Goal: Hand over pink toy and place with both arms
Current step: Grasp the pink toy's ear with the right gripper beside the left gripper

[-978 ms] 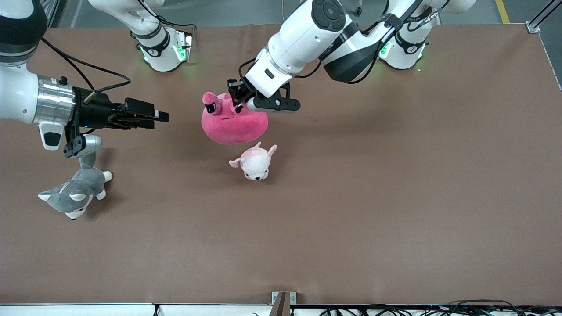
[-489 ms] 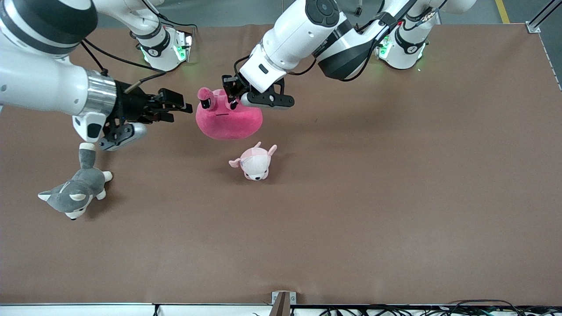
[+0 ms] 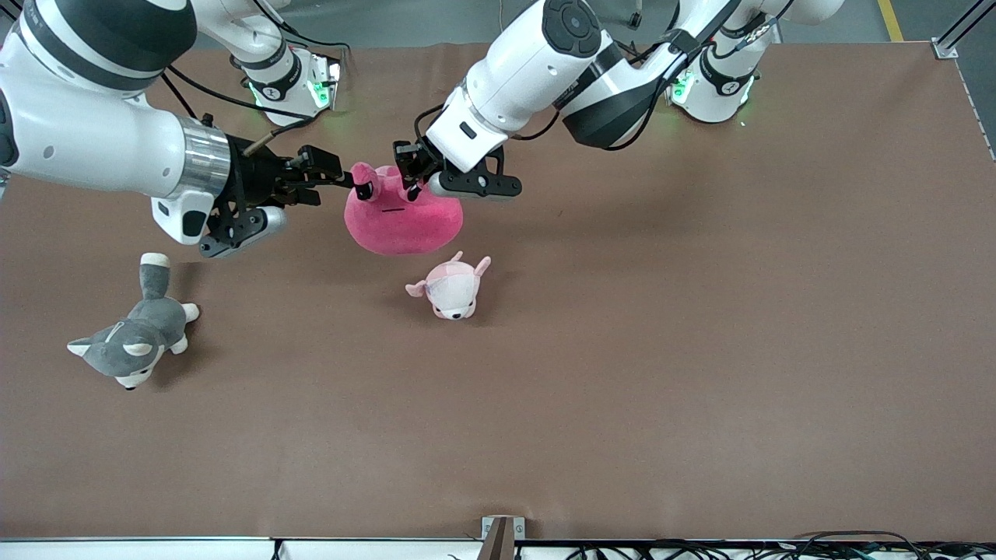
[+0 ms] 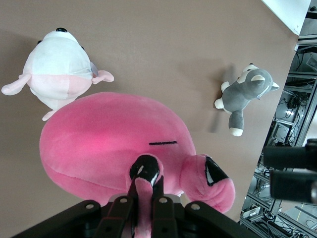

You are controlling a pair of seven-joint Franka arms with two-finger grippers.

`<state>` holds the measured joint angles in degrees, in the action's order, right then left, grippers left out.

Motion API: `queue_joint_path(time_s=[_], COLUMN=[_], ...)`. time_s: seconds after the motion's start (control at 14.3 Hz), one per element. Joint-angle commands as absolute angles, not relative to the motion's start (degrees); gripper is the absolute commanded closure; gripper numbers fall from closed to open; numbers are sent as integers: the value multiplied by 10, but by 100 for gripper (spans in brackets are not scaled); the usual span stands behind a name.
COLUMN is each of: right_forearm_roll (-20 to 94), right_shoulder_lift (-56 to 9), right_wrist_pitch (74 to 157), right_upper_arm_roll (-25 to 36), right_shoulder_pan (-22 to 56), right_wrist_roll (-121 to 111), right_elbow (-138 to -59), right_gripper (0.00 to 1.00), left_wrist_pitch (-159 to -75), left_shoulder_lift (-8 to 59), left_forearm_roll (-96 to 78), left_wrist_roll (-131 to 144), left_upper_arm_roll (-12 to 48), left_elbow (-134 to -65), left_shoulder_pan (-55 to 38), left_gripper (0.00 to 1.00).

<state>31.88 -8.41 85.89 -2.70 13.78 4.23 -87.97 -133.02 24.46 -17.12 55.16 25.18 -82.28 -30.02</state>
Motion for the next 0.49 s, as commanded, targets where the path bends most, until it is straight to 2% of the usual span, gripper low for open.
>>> queue_joint_path(time_s=[0.0, 0.42], right_forearm_roll=[296, 265], right_shoulder_lift=[-83, -83], right_wrist_pitch=[849, 850], right_upper_arm_roll=[-25, -25], right_shoulder_pan=[163, 184], right_wrist_roll=[48, 48], right_elbow=[-879, -879], right_gripper=[27, 27], left_wrist_pitch=[-1333, -1333], left_shoulder_lift=[253, 254], left_forearm_roll=[-170, -164], left_wrist_roll=[552, 552], left_upper_arm_roll=[248, 248], left_elbow=[-797, -797], left_shoulder_pan=[-307, -307], left_gripper=[100, 100])
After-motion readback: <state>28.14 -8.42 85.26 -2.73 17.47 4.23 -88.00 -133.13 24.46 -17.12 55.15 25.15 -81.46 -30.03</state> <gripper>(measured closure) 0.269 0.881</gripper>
